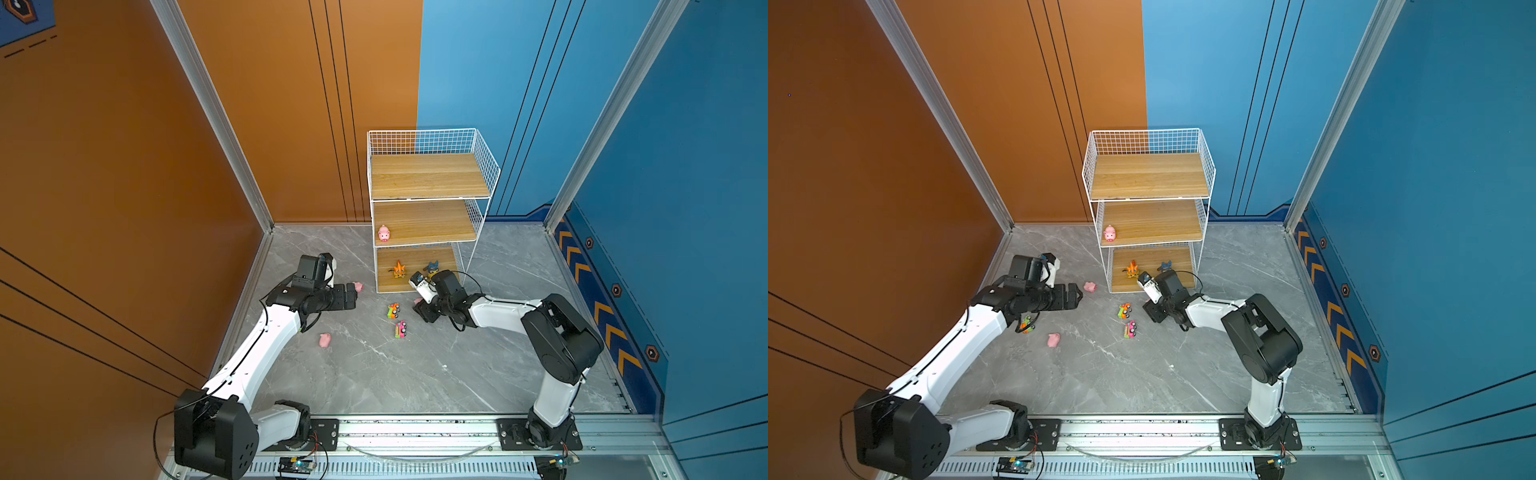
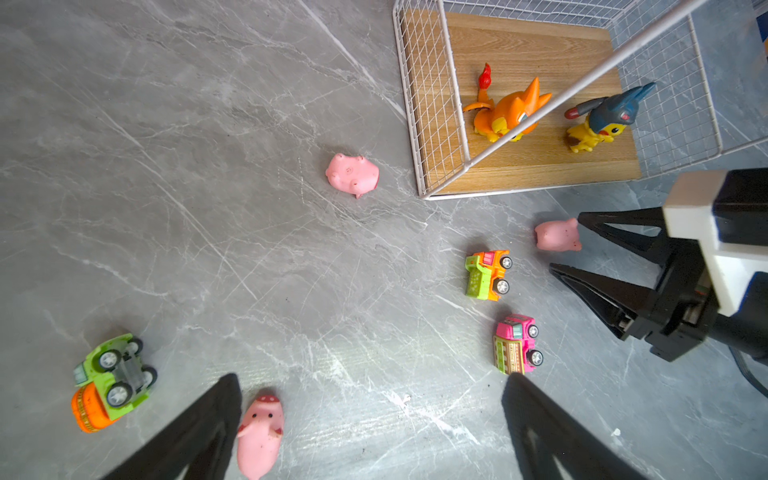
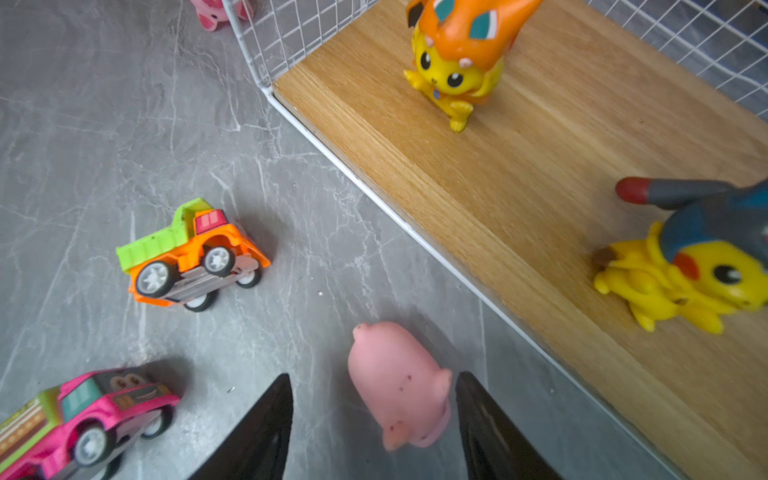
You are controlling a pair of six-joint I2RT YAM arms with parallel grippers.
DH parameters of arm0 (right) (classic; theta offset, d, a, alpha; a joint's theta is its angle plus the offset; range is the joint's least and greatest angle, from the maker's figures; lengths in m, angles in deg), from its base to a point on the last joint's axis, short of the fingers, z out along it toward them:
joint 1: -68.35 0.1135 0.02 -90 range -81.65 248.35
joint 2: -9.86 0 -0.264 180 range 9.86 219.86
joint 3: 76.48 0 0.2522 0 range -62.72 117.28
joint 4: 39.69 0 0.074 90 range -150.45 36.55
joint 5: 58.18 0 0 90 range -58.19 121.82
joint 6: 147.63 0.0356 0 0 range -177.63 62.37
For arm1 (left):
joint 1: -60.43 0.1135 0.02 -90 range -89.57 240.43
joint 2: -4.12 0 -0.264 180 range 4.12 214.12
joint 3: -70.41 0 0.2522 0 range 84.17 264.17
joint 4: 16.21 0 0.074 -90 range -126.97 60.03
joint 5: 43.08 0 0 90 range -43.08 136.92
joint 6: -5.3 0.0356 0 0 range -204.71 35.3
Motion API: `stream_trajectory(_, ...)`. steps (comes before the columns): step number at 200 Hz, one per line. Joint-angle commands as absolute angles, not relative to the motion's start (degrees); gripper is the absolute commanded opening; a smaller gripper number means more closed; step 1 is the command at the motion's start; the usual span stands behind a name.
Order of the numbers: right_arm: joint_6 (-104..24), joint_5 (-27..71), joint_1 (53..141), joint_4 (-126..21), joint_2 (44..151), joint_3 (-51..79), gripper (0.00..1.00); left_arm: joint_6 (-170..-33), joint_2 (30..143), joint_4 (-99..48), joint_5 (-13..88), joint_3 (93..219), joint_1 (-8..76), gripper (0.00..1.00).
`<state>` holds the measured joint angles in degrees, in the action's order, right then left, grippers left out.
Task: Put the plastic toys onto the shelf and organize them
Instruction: 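Lower the open right gripper around the pink pig near the shelf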
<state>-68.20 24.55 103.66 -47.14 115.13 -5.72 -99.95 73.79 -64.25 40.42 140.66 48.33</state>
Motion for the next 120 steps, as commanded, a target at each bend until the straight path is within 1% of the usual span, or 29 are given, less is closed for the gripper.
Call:
stream_trajectory(1,-69.8,26.0,103.3,-51.5,117.1,-2.9,0.63,-99.0,72.7,-65.4,39.5,142.2,47.9,0.99)
stream_trajectory(72,-70.3,27.5,103.2,-52.9,117.9,-2.1,0.6,-99.0,72.6,-65.4,39.3,142.3,47.9,0.99)
stream_trajectory(104,-70.2,27.2,103.2,-53.4,118.6,-1.6,0.56,-99.0,72.4,-65.4,39.3,142.3,47.9,0.99)
stream_trajectory(120,-70.2,27.3,103.3,-53.9,118.7,-1.2,0.51,-99.0,72.3,-65.4,39.2,142.3,47.9,0.99)
